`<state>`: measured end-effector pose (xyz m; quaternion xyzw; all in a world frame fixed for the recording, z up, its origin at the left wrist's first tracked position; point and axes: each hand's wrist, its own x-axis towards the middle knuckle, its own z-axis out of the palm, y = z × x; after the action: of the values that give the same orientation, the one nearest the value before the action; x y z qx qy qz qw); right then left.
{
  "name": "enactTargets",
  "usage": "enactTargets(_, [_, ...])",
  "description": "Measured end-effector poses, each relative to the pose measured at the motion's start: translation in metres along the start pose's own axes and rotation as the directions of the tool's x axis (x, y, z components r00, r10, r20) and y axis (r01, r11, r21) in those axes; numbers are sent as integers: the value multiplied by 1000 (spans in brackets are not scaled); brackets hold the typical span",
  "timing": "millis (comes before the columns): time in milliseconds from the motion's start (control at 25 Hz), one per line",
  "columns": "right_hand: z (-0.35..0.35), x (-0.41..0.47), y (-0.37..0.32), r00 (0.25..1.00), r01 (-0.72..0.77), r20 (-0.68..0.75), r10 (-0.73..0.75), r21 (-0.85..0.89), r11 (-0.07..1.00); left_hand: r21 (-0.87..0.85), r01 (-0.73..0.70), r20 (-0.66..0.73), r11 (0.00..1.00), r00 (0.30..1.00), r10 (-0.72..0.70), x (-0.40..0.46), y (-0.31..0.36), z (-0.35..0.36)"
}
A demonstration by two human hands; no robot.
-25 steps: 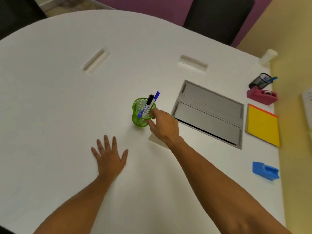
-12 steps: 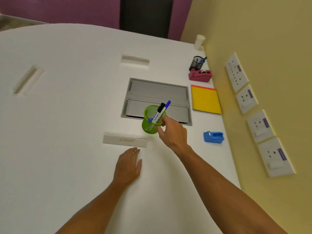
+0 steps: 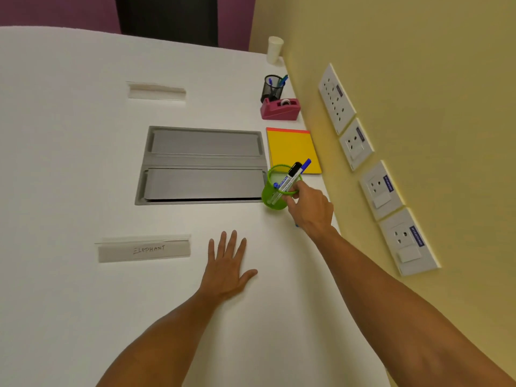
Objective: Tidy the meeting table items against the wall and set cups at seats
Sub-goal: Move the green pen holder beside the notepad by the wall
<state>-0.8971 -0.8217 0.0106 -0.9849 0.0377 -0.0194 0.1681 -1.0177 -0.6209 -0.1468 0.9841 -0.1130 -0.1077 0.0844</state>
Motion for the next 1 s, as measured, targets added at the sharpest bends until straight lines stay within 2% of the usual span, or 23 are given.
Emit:
enactTargets(240, [2,41,41,994,-108,5,108,-52,993,8,-8,-76,1000,997,8,11,1,14])
enactTargets(440, [20,63,62,981,-184,52,188,-75,980,6,6,-67,1000,998,-6,15,1,17])
enactTargets(1000, [31,58,78,972,-218,74,222,-60,974,1,16,-54,1000,998,-16,12,2,13])
